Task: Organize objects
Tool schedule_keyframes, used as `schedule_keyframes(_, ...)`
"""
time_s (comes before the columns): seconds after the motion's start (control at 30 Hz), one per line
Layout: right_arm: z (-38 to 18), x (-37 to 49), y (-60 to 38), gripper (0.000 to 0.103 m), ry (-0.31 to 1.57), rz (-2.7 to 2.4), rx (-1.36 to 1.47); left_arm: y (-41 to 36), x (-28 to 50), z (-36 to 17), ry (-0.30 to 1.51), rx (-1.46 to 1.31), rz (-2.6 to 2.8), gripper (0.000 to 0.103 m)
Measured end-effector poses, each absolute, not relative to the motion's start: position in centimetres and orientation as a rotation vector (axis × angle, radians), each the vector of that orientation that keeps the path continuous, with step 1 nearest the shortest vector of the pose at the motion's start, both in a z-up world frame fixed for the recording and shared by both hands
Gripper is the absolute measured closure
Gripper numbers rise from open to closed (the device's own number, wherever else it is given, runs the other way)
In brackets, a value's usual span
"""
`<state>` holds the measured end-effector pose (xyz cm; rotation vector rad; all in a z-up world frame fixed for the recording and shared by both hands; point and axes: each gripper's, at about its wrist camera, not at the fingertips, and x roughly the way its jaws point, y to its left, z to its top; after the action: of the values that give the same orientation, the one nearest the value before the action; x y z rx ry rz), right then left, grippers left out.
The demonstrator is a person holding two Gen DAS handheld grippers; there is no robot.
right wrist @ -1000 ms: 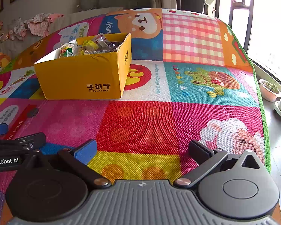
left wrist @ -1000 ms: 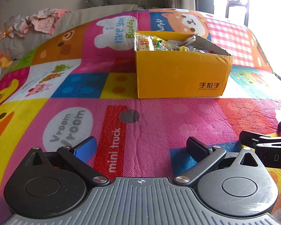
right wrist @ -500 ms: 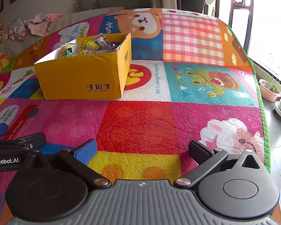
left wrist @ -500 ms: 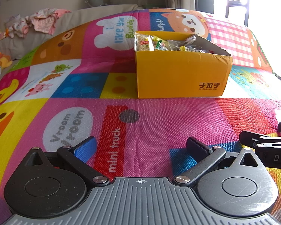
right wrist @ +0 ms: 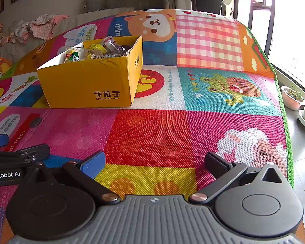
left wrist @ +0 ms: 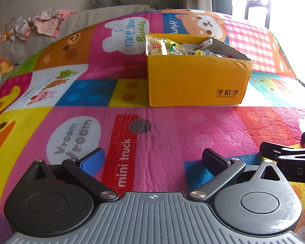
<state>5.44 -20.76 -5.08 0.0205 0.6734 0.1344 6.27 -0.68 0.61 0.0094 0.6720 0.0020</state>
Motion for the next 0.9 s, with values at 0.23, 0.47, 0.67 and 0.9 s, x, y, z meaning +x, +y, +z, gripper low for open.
schedule_keyframes(0.23,-5.09,5.44,-20.78,0.000,0.673,0.134,0.021,-0.62,6.27,0.62,0.672,0.010,0.002,0.000)
schedule_keyframes(0.47,-5.09,5.42,-20.82,0.000,0.673,0.134,0.021,-0.86,6.21,0.62,0.671,0.014,0.005,0.000)
schedule_keyframes(0.67,-5.07,5.44,-20.77,0.000,0.673,0.134,0.020,-0.53,6.21,0.64,0.671,-0.010,-0.005,0.000)
schedule_keyframes(0.9,-5.07,5.44,-20.76,0.000,0.673,0.134,0.020,-0.77,6.25,0.60,0.674,0.010,0.004,0.000)
